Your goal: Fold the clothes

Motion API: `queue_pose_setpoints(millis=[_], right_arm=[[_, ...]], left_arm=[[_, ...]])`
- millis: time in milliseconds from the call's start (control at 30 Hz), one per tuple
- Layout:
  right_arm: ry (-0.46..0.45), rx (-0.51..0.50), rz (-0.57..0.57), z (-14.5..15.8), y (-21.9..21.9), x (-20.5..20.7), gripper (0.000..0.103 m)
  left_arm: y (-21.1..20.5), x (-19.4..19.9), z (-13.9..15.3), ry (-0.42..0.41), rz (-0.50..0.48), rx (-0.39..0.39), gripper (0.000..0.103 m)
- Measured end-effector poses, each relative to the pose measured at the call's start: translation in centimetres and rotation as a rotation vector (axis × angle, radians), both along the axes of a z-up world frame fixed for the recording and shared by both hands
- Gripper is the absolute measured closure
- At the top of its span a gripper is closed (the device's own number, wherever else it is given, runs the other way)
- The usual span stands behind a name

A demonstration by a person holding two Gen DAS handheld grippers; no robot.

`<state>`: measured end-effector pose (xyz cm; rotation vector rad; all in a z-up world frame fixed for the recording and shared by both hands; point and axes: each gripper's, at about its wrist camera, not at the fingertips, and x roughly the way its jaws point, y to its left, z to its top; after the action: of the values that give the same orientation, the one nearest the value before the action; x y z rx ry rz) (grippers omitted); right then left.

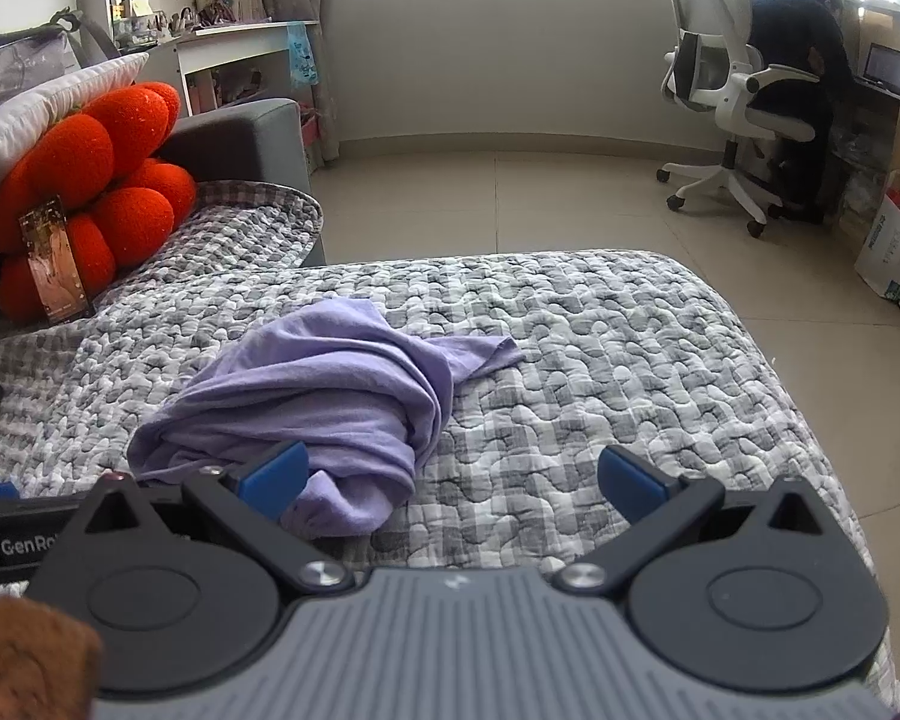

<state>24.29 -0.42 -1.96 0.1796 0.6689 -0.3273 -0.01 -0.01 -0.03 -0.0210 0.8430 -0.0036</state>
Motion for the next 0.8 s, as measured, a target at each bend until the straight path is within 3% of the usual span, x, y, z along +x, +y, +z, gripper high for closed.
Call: queue_pose_setpoints(millis=[300, 800], right_arm=[[0.011, 0.017, 0.004, -0.34, 0.55, 0.8, 0.0], [0.005, 0.007, 0.008, -0.09, 0.73, 0.61, 0.0]], left_arm=[[-0.09, -0.07, -0.33, -0.012, 0.008, 0.066, 0.0], [-0.05, -0.37, -0.05, -0.025, 0.013, 0.071, 0.0]])
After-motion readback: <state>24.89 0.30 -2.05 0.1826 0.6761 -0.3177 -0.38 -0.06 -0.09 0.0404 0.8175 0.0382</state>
